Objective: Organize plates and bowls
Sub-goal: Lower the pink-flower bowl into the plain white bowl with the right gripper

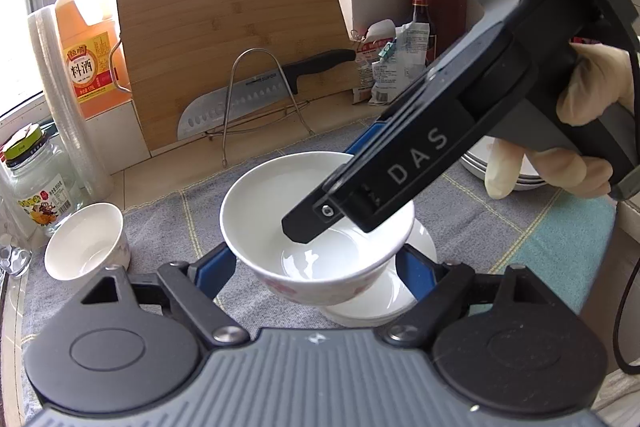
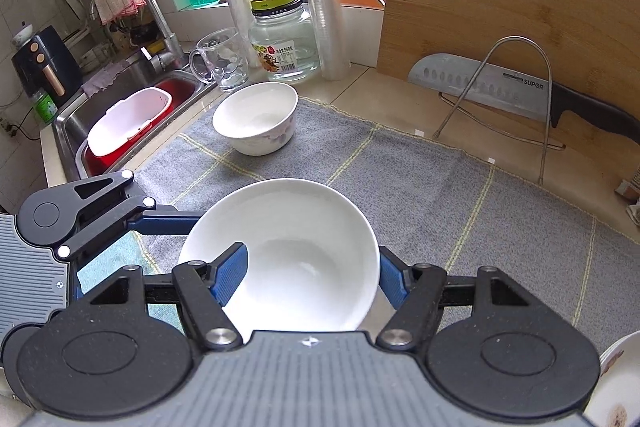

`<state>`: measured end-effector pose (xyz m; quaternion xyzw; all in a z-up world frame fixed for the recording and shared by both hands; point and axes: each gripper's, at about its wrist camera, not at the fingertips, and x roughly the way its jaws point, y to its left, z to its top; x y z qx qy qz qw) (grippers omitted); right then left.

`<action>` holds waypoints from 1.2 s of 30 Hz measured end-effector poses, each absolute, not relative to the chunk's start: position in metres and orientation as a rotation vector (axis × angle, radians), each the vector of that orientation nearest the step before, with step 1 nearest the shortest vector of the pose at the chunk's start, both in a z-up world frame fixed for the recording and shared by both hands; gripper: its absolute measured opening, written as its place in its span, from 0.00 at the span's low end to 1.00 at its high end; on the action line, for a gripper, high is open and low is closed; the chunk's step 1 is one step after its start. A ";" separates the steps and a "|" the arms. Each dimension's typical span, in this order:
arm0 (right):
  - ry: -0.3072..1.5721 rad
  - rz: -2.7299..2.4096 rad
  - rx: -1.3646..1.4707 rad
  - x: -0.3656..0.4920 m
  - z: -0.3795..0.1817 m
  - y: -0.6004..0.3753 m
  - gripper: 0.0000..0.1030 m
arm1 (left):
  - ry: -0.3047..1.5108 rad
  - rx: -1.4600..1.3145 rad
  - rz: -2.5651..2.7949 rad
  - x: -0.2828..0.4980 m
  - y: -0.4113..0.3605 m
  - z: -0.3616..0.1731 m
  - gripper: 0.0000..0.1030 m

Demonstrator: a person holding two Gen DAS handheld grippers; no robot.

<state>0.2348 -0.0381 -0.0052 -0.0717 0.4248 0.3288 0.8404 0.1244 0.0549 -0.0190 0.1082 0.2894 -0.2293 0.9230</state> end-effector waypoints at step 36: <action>0.945 0.602 -0.124 0.227 -0.028 -0.066 0.72 | 0.649 0.244 -0.548 0.134 0.029 -0.041 0.84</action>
